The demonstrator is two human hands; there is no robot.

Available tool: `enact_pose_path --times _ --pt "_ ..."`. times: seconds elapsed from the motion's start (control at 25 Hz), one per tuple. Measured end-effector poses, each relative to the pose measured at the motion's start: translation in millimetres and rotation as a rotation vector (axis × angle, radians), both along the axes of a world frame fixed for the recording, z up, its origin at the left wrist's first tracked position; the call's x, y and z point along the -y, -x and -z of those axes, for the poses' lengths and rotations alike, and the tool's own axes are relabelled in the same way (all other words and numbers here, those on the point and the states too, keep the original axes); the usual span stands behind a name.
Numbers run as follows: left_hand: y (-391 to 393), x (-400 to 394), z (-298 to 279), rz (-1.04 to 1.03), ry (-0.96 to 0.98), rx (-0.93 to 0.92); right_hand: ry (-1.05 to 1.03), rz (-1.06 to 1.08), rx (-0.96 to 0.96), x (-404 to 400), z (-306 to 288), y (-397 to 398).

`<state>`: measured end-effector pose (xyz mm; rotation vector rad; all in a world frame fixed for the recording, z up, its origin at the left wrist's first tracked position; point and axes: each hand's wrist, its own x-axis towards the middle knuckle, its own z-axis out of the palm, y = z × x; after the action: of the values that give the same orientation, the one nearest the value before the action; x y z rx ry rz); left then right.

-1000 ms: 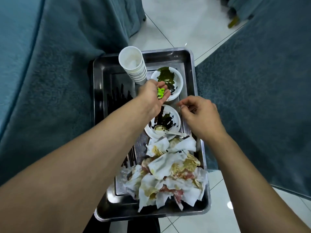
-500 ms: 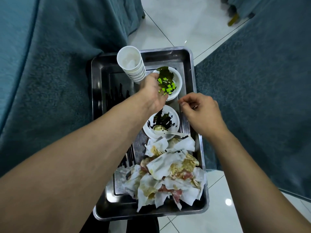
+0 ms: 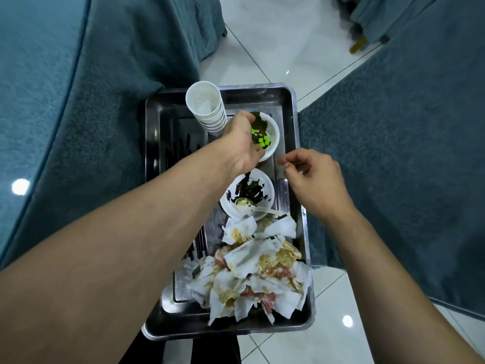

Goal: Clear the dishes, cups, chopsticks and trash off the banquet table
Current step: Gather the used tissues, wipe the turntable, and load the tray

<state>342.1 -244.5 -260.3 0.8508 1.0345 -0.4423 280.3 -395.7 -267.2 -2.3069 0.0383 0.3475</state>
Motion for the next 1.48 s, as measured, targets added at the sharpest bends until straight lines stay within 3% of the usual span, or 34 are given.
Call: enact_pose_path --times 0.28,0.56,1.16,1.48 --pt "41 -14 -17 0.223 -0.157 0.122 0.014 0.013 -0.014 1 -20 8" --pt "93 -34 -87 0.314 -0.328 0.257 -0.049 -0.018 0.007 -24 -75 22" --pt "200 -111 -242 0.153 -0.396 0.351 -0.141 -0.183 0.073 -119 -221 74" --pt "258 -174 -294 -0.014 -0.432 0.348 -0.196 -0.305 0.090 -188 -257 107"
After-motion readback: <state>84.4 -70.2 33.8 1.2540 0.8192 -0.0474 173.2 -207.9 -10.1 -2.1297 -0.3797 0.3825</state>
